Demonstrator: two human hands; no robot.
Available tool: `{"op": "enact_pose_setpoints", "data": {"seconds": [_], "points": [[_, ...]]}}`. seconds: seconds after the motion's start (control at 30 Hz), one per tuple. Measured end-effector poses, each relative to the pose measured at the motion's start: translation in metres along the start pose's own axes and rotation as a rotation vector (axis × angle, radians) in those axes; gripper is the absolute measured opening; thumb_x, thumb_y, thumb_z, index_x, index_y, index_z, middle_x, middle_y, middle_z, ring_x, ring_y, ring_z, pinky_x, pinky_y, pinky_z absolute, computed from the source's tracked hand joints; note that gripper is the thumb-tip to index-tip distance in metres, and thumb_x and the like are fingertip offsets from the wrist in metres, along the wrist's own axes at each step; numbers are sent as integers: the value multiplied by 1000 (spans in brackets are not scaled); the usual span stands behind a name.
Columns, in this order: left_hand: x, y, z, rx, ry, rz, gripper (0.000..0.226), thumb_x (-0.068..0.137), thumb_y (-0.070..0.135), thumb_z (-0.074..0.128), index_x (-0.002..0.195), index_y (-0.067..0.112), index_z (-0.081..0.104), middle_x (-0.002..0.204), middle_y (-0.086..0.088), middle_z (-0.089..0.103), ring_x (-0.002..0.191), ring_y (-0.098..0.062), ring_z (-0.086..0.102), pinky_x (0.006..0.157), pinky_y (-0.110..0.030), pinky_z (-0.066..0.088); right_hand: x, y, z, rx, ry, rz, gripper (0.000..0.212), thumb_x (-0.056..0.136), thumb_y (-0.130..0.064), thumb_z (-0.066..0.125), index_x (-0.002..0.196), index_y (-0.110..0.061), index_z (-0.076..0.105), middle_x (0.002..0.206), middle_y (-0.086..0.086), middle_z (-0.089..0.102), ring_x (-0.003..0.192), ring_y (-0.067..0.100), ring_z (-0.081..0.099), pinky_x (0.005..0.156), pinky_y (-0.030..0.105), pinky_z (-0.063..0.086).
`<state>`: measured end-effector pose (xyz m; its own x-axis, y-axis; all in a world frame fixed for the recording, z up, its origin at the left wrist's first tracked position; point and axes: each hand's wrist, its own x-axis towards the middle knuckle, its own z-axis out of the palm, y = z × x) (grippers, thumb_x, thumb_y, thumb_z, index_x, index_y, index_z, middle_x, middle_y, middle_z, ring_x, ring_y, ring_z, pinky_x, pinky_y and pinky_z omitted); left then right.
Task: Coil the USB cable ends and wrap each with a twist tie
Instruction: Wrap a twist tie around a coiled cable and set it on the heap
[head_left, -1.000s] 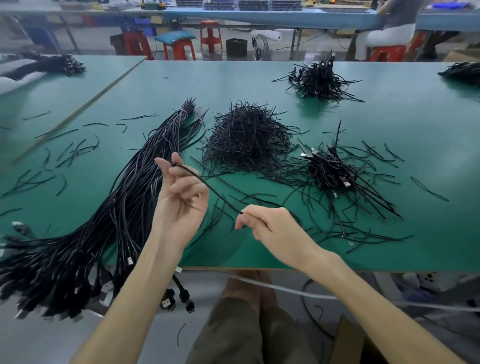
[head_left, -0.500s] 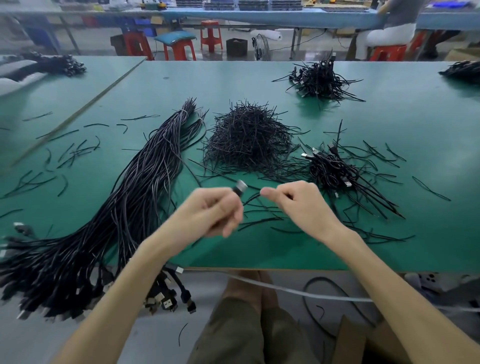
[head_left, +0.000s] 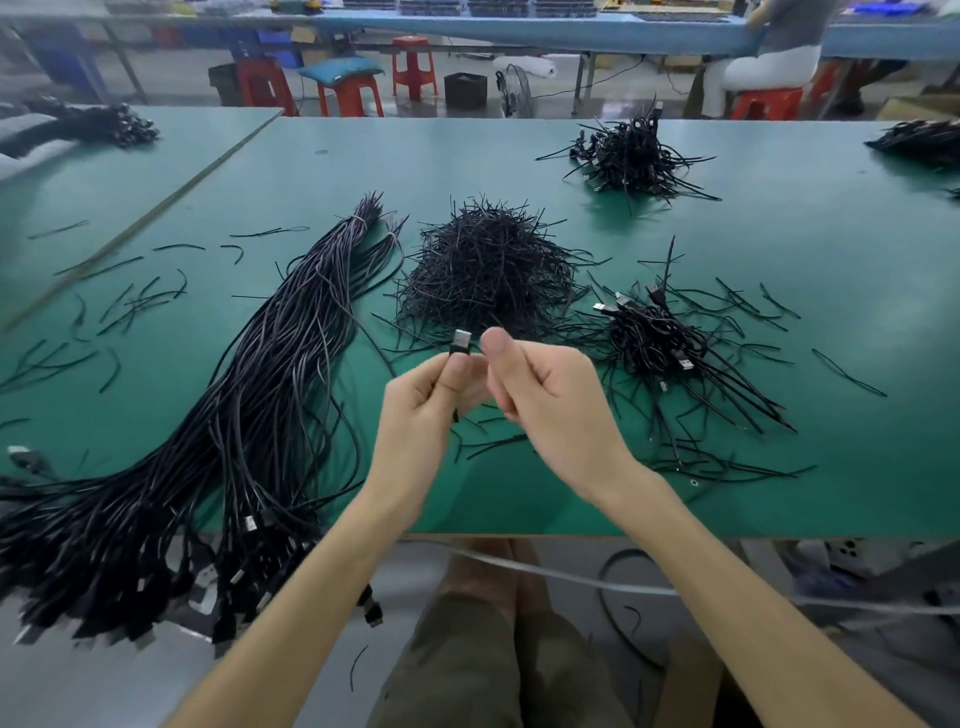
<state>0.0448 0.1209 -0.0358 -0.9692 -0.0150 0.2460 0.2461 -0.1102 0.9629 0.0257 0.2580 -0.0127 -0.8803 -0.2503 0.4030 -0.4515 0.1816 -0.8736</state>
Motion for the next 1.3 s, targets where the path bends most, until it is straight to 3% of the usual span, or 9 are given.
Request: {"op": "enact_pose_setpoints", "data": {"seconds": [0.13,0.37,0.5,0.6,0.73,0.93,1.03,1.13,1.3], "points": [[4,11,3,-391,-27,-219,41,108,24,42,118,-9,64,126,-20,70,121,-28,66,96,-37,58,-8,5,15,14,-17,14,55,107,-40,45,56,-21,46,50,-1,45,50,13,39,55,27,33],[9,26,5,-832,42,-402,43,111,31,31,122,1,61,129,-13,70,118,-22,69,95,-30,58,-23,14,27,58,-37,47,56,105,-45,44,55,-20,48,48,-11,45,47,8,39,56,20,31],[10,30,1,-937,107,-424,47,110,28,39,91,6,76,111,-5,77,100,-17,75,89,-28,60,-26,19,28,12,-102,56,56,106,-44,46,54,-22,49,47,-9,45,46,7,38,54,17,32],[14,36,-13,-1021,139,-372,34,110,23,39,87,14,61,78,9,65,56,-5,60,58,-19,54,-26,28,21,-104,-151,71,62,104,-55,41,54,-19,48,48,-3,45,47,8,40,54,22,34],[2,38,-35,-443,-17,-192,39,108,37,44,74,21,55,60,9,30,47,-9,21,46,-21,20,-13,42,-5,-562,-271,39,64,99,-67,24,59,-18,35,50,-5,37,50,16,38,56,31,28],[-25,9,-33,699,-442,-8,44,105,54,40,70,32,56,61,2,57,56,-18,54,60,-37,47,15,44,-14,-642,-179,-14,64,104,-55,34,53,-18,26,45,-4,31,49,22,33,58,35,28],[-19,-2,-31,687,-279,-41,38,109,32,44,80,19,64,69,3,72,62,-19,69,72,-42,56,18,35,-3,-478,-44,7,65,107,-45,43,52,-16,23,44,-2,26,45,17,26,54,35,25],[-9,-7,-25,494,-73,12,31,107,5,48,92,20,72,89,16,78,88,-3,74,83,-22,57,17,22,14,-186,61,101,62,107,-40,46,53,-19,23,49,-4,23,49,12,22,53,34,22],[-9,-5,-4,116,88,6,26,106,15,51,105,19,76,103,-3,79,103,-22,75,92,-29,57,18,8,24,194,207,198,61,107,-37,46,53,-16,26,50,-7,23,51,14,20,52,29,19]]}}
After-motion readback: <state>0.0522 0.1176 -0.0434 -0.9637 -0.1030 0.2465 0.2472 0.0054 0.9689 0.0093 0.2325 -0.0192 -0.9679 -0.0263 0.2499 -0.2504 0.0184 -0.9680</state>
